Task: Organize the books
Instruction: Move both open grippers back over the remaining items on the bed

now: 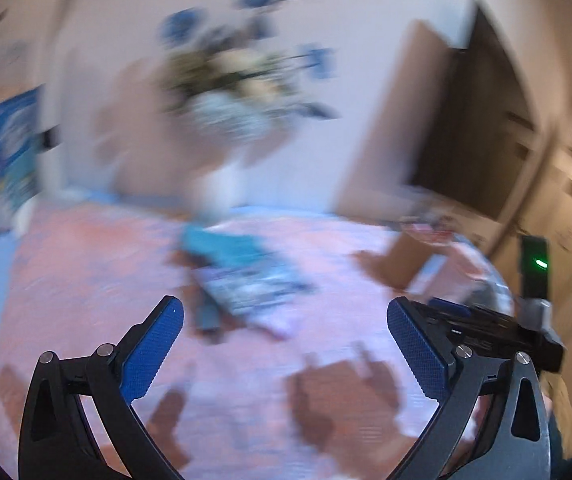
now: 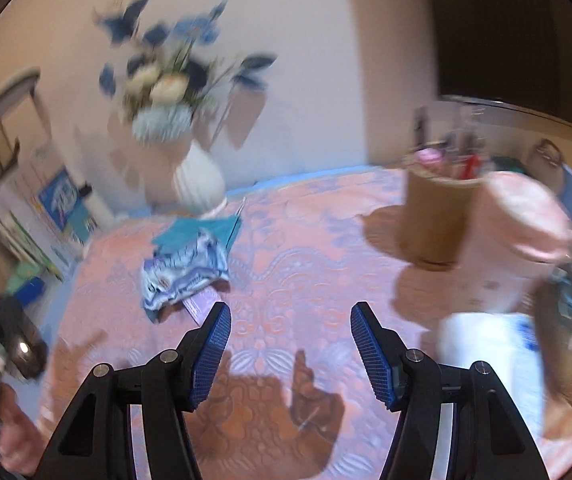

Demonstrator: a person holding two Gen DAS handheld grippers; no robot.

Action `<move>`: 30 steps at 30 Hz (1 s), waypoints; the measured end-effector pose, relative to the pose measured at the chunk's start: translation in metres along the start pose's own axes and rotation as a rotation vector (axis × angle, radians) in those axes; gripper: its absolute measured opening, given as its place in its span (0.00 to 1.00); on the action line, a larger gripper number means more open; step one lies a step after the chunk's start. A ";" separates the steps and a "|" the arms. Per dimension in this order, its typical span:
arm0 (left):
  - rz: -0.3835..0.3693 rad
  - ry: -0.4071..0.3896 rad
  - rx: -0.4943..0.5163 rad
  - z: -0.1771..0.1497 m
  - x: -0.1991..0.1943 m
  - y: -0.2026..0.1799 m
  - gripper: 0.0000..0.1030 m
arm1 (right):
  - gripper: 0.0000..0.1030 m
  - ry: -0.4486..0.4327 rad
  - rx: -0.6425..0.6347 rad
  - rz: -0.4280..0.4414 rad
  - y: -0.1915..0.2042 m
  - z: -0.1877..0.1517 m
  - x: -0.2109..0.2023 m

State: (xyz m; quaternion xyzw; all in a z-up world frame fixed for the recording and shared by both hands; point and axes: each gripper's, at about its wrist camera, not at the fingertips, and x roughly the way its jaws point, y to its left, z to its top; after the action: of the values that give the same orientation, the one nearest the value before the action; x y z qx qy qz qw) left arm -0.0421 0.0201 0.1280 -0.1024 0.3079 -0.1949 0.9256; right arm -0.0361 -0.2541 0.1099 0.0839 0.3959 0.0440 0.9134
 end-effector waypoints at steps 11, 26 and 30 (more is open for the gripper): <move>0.201 0.136 -0.073 -0.047 0.074 0.072 0.99 | 0.59 0.090 -0.049 0.061 0.016 -0.028 0.095; 0.252 0.136 0.008 -0.052 0.082 0.060 0.99 | 0.59 0.106 -0.033 0.070 0.001 -0.036 0.110; 0.253 0.134 0.035 -0.050 0.080 0.054 0.96 | 0.59 0.114 -0.025 0.075 0.001 -0.036 0.108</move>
State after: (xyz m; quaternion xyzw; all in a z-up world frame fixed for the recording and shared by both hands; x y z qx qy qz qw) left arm 0.0019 0.0320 0.0294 -0.0332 0.3760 -0.0882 0.9218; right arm 0.0117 -0.2326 0.0088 0.0847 0.4432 0.0876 0.8881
